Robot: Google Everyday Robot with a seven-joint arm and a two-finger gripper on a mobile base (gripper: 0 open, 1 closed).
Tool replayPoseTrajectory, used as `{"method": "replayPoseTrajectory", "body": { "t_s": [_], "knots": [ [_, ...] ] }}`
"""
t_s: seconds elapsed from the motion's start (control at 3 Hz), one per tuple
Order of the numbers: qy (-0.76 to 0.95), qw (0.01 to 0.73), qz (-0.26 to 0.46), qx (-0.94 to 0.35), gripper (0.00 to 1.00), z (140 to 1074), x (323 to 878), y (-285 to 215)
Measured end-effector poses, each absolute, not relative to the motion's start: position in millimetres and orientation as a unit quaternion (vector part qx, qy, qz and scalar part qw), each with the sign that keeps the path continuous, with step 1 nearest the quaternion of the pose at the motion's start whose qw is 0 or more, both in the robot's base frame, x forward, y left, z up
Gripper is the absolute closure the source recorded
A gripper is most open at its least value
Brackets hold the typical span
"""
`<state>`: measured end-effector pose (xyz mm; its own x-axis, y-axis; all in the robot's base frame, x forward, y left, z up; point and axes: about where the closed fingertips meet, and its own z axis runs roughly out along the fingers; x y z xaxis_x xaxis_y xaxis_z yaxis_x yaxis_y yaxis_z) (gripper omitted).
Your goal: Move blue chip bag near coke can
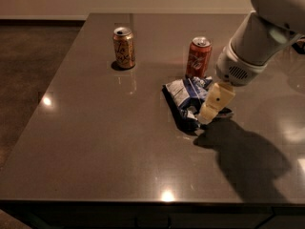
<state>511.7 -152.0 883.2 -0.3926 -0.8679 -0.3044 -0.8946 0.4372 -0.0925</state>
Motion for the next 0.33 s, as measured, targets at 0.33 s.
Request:
{"method": "replayPoseTrajectory", "body": {
  "t_s": [0.33],
  "knots": [
    [0.833,0.155,0.043,-0.529,0.00,883.2,511.8,-152.2]
  ]
}}
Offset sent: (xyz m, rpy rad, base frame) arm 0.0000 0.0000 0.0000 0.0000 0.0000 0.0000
